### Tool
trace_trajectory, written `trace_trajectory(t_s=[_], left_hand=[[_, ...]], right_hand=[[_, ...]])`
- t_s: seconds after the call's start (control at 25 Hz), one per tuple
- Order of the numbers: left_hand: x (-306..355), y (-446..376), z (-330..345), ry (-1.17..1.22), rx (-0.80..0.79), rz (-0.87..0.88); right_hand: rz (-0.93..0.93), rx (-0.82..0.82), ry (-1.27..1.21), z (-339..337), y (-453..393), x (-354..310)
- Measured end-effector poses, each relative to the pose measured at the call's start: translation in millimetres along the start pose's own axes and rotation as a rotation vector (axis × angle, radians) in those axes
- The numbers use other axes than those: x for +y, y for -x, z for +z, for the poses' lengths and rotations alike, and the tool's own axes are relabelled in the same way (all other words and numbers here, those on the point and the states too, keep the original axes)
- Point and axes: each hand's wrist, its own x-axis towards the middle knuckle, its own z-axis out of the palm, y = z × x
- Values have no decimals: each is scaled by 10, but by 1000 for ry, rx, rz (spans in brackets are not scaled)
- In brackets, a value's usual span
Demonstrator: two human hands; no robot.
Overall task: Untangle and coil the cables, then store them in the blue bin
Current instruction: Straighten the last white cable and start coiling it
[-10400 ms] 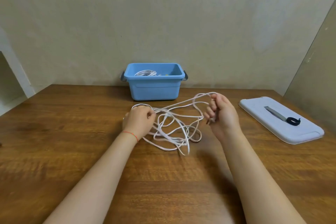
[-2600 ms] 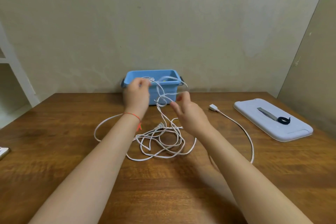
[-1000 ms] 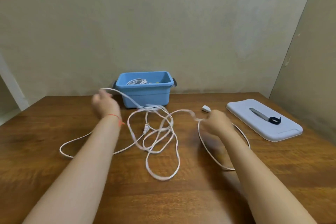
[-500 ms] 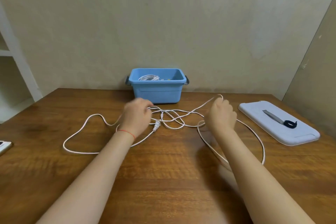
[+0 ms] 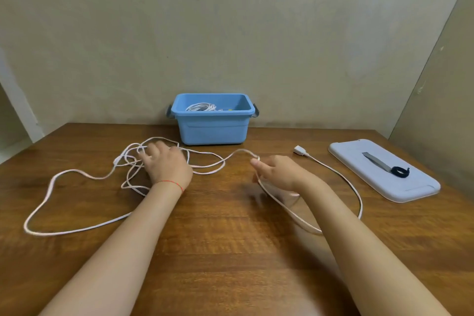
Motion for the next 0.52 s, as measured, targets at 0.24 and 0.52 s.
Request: trace_trajectory(t_s=[0.24, 0.52], left_hand=[[730, 458, -59, 596, 55, 713], [1078, 551, 353, 377, -124, 602]], right_hand=[[381, 436, 237, -235, -68, 573], [723, 315, 338, -454, 105, 1178]])
